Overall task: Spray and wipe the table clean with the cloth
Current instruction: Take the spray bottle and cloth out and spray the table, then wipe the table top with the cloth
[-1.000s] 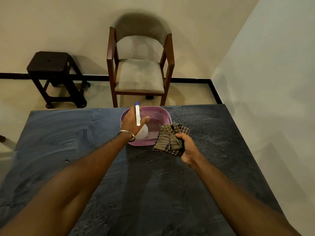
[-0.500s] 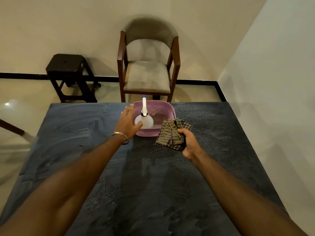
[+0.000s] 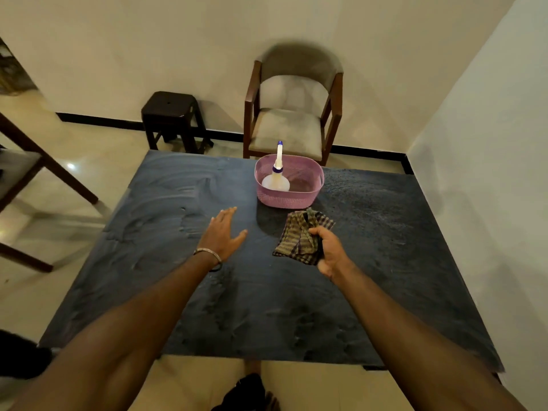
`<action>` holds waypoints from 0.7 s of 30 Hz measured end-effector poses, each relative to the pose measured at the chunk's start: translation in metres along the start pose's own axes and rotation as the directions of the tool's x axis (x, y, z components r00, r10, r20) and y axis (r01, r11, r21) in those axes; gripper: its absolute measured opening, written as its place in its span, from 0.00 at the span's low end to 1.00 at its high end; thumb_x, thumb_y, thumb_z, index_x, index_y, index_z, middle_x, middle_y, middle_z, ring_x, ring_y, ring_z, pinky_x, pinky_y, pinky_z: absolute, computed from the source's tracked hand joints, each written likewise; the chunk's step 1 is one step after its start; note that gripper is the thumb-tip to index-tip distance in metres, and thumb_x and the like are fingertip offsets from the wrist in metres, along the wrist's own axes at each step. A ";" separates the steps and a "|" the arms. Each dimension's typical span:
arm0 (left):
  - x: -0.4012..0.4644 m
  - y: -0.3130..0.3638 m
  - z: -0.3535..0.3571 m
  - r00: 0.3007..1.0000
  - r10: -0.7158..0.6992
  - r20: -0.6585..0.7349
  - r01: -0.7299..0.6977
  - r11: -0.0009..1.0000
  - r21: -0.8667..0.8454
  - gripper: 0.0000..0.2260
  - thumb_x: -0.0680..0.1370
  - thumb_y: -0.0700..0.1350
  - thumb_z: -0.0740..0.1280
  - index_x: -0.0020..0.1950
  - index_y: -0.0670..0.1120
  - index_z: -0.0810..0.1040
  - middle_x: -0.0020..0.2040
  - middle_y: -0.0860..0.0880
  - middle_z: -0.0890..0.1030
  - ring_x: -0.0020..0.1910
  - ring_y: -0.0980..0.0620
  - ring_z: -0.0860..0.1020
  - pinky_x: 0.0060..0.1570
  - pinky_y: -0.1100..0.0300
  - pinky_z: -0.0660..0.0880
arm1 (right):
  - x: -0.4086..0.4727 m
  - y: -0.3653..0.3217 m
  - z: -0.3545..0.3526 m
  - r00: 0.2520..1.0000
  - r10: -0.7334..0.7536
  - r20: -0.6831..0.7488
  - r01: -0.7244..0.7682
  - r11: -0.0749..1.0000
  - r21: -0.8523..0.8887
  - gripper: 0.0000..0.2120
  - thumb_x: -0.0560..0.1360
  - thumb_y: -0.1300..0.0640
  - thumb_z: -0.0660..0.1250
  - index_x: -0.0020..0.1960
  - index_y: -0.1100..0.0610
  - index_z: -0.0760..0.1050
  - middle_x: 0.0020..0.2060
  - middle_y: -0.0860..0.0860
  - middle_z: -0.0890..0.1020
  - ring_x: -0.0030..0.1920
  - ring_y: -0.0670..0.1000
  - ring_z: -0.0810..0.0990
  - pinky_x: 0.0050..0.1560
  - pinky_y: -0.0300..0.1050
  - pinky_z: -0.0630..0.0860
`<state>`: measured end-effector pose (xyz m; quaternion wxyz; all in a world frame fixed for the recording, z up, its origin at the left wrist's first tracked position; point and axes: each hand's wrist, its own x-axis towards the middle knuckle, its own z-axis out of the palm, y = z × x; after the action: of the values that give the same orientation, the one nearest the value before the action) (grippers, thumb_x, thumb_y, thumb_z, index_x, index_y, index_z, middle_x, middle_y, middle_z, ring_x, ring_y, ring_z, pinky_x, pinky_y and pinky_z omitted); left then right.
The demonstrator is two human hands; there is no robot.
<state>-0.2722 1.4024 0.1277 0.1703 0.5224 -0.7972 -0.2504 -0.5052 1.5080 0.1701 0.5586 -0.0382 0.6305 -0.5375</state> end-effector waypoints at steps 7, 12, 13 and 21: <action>-0.065 -0.040 -0.020 0.993 -0.120 -0.013 0.119 0.991 -0.056 0.31 0.78 0.54 0.65 0.77 0.44 0.60 0.76 0.44 0.64 0.76 0.44 0.61 0.75 0.47 0.52 | -0.036 0.041 0.016 1.000 0.030 -0.001 -0.030 0.999 0.018 0.15 0.77 0.60 0.61 0.58 0.63 0.80 0.49 0.59 0.85 0.46 0.58 0.84 0.46 0.51 0.81; -0.085 -0.070 -0.046 0.989 -0.142 -0.046 0.137 0.986 -0.099 0.30 0.78 0.54 0.66 0.76 0.44 0.62 0.74 0.44 0.67 0.74 0.45 0.64 0.75 0.45 0.54 | -0.048 0.067 0.043 0.999 0.030 0.020 -0.031 0.999 0.035 0.15 0.77 0.61 0.61 0.60 0.64 0.79 0.54 0.62 0.84 0.49 0.59 0.84 0.45 0.52 0.83; -0.088 -0.078 -0.051 0.988 -0.146 -0.049 0.141 0.985 -0.102 0.30 0.77 0.55 0.66 0.76 0.44 0.63 0.74 0.44 0.67 0.74 0.45 0.63 0.75 0.45 0.54 | -0.050 0.072 0.051 0.999 0.029 0.029 -0.030 0.999 0.036 0.15 0.77 0.61 0.61 0.60 0.64 0.79 0.54 0.62 0.84 0.50 0.59 0.84 0.47 0.53 0.83; -0.103 -0.148 -0.086 0.989 -0.145 -0.018 0.143 0.985 -0.096 0.31 0.78 0.55 0.65 0.76 0.42 0.61 0.75 0.44 0.65 0.76 0.45 0.60 0.76 0.48 0.52 | -0.050 0.116 0.128 0.998 0.054 -0.015 -0.054 0.999 0.010 0.15 0.77 0.60 0.62 0.60 0.63 0.79 0.53 0.60 0.84 0.50 0.59 0.84 0.48 0.53 0.82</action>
<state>-0.0747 1.4296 0.1110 0.1859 0.5730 -0.7425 -0.2928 -0.3272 1.5079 0.1456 0.5683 -0.0146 0.6329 -0.5256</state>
